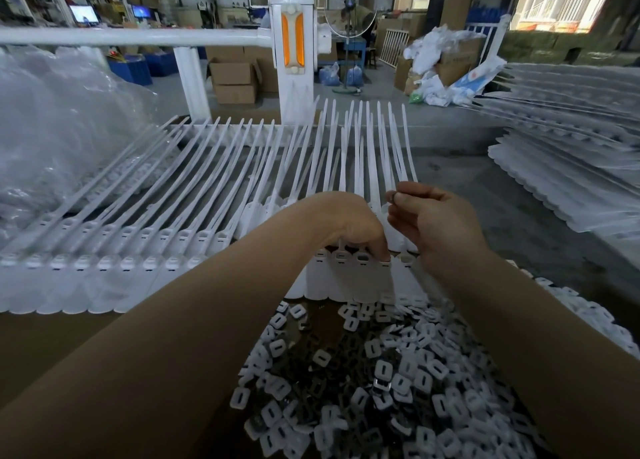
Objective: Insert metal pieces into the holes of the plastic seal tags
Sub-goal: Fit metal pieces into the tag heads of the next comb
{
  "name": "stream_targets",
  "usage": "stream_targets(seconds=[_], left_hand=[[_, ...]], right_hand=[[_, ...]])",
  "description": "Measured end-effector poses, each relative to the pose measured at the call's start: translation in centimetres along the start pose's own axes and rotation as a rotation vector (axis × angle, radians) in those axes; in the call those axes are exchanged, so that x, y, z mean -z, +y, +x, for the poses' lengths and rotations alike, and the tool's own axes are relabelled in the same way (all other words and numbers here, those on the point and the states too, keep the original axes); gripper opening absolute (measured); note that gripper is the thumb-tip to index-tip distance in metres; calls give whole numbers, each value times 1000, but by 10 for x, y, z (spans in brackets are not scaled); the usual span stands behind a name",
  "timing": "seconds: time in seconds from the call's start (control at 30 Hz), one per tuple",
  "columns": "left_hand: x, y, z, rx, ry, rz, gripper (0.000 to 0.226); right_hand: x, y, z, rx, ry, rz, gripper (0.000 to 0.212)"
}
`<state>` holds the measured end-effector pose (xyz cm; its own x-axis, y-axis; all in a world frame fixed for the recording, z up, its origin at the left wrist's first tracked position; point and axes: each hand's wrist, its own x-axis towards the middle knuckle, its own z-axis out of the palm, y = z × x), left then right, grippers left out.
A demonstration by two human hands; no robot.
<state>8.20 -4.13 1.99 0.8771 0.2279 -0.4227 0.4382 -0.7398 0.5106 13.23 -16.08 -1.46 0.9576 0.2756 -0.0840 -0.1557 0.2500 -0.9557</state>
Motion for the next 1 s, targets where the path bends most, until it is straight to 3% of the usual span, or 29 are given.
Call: stream_targets(seconds=[0.27,0.63,0.7,0.8,1.0], left_hand=[[1,-9,-3,-47,31,12,46],[-11,-17,-3,-79,106,-152,28],[-10,-22,-2,-112,124,-181,17],[-7,-30,-5,-222,227,-233,2],[-1,-29,-7,-343,463,-424,7]], right_hand=[[0,0,1,15,-4,-7,12],[0,-1,0,17,-6,-57,13],[0,-2,1,20,-6,-78,12],[0,-2,1,19,-18,-107,12],[0,-2,-1,25,-45,-155,14]])
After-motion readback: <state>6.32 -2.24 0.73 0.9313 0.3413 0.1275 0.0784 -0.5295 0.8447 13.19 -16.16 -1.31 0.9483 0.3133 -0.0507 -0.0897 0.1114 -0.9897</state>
